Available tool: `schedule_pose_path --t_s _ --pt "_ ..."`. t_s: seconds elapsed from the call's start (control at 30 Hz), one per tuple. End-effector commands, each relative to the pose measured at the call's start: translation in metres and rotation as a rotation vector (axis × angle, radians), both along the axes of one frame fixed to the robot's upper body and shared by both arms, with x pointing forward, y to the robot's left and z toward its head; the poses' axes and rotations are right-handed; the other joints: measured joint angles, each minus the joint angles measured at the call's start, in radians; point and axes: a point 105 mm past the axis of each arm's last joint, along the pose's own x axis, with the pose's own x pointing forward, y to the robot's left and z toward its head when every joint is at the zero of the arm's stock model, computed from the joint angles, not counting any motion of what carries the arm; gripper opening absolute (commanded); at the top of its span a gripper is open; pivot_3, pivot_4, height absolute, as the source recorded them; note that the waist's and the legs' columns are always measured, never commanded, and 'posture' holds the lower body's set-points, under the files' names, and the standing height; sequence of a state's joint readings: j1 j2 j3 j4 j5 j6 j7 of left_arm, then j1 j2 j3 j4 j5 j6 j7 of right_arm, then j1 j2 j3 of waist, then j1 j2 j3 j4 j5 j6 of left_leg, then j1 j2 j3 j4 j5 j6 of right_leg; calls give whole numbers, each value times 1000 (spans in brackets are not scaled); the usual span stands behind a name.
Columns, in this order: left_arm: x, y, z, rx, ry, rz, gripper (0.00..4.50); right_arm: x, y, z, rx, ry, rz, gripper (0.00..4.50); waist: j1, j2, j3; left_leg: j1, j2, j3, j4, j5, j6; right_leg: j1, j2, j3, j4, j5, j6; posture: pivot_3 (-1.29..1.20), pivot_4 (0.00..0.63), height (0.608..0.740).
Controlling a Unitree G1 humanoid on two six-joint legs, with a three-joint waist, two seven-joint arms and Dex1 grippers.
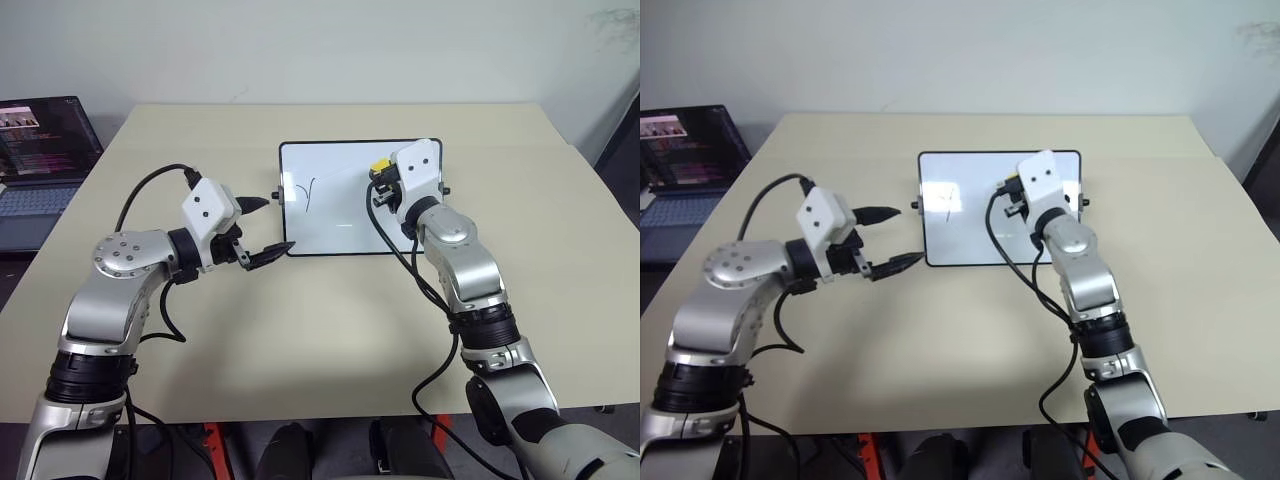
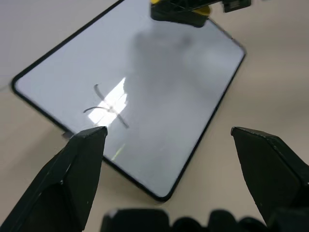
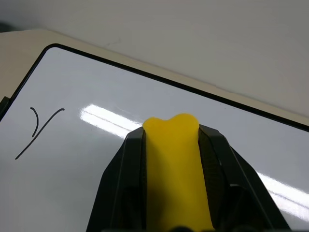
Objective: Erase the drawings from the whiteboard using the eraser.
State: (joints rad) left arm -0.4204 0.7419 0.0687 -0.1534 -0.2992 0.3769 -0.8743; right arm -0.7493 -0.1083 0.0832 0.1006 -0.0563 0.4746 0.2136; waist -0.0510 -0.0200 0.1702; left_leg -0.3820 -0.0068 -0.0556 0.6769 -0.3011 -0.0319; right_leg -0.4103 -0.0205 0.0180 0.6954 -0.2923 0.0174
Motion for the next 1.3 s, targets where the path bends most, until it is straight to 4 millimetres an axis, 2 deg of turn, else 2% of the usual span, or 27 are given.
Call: schedule_pose_path --t_s 0.03,0.4,0.53,0.87,1.0,1.13,1.3 --pt "-2 9 13 9 -73 42 4500 0 5 21 14 -75 21 1174 -1 0 0 0 0 0 0 0 0 0 0 0 0 0 0 0 150 740" --pt "-4 7 13 9 -69 28 4500 14 61 31 -13 -129 163 1174 -6 0 0 0 0 0 0 0 0 0 0 0 0 0 0 0 150 740" --pt "-8 14 12 12 -69 58 4500 18 85 35 -13 -152 207 1174 -8 0 0 0 0 1 0 0 0 0 0 0 0 0 0 0 150 740" --pt "-17 19 8 10 -61 95 4500 18 112 39 -12 -178 275 1174 -6 0 0 0 0 0 -1 0 0 -1 0 0 -1 0 0 0 150 740" --pt "-18 20 8 11 -61 100 4500 15 121 33 -22 -177 296 1174 -7 1 0 0 0 0 -1 0 0 -1 0 0 -1 0 0 0 150 740" --pt "-18 20 10 14 -64 100 4500 14 127 17 -37 -148 306 1174 -7 1 0 0 0 0 -1 0 0 -1 0 0 -1 0 0 0 150 740" --pt "-18 20 11 19 -65 98 4500 17 119 -10 -82 -103 289 1174 -6 1 0 0 0 0 -1 0 0 -1 0 0 -1 0 0 0 150 740"
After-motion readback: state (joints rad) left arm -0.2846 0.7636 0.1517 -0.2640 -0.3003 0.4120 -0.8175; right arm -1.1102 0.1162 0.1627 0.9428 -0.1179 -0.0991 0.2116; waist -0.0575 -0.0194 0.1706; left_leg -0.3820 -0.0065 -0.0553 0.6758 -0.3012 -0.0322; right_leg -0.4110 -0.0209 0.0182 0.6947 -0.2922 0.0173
